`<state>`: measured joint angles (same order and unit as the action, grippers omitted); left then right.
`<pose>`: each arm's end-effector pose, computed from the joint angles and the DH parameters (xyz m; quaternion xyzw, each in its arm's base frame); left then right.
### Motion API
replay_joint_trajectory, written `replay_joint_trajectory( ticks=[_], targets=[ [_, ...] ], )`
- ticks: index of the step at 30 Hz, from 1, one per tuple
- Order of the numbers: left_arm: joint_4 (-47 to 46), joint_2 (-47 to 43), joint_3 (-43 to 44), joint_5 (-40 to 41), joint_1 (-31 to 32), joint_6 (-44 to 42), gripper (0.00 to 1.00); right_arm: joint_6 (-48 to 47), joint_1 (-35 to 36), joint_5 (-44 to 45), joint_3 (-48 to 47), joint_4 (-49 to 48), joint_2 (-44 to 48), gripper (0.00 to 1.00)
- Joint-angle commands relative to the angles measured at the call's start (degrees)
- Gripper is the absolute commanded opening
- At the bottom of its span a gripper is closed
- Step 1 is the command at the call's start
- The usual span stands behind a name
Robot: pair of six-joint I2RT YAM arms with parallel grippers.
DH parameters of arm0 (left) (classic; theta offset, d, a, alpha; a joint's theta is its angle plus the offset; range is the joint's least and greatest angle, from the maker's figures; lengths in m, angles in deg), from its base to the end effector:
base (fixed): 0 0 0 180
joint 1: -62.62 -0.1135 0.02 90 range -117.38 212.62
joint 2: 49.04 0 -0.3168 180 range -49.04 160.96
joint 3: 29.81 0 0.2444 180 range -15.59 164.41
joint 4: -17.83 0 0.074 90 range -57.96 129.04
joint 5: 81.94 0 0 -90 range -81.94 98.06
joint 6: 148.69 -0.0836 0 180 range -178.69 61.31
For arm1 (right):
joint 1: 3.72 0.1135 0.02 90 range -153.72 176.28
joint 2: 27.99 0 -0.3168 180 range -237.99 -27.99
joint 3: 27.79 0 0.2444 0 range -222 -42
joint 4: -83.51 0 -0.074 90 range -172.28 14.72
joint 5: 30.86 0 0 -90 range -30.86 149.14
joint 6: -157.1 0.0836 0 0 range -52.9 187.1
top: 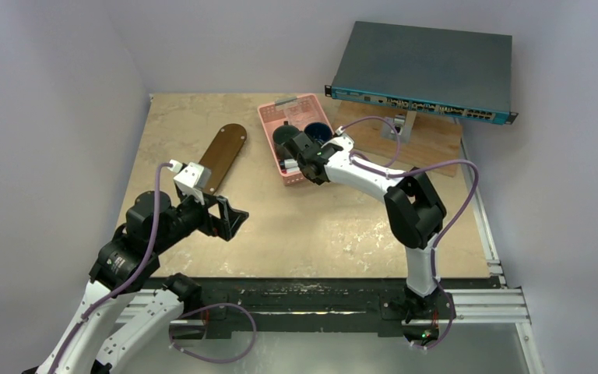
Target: Prepare toiletry sets of a toothbrush and toothpaste on the tray
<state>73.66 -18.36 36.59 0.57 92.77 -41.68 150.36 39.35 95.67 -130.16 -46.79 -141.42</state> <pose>0.0752 -0.0563 0.3639 0.1308 0.8083 -0.2777 0.5024 0.3662 0.2742 0.2341 0.3900 0.8358 0.0770 0.3788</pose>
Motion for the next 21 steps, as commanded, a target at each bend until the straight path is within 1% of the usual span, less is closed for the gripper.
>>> replay_joint_trajectory(
  ticks=[1,2,8,15,21],
  targets=[
    [-1.7,0.2,0.0,-0.4,0.3,0.7,1.00,0.8,0.1,2.4,-0.9,1.7,1.0,0.24],
    [-1.7,0.2,0.1,-0.3,0.3,0.7,1.00,0.8,0.2,2.7,-0.6,1.7,1.3,0.22],
    [-1.7,0.3,0.1,0.0,0.3,0.7,1.00,-0.2,0.2,3.7,1.4,1.6,2.9,0.00],
    [-1.5,0.5,0.0,0.7,0.3,0.6,1.00,-4.1,0.1,4.5,4.9,-0.3,5.8,0.00],
    [-1.3,0.5,0.0,1.8,0.3,0.4,1.00,-12.3,-0.2,4.1,9.2,-4.0,9.2,0.00]
  ],
)
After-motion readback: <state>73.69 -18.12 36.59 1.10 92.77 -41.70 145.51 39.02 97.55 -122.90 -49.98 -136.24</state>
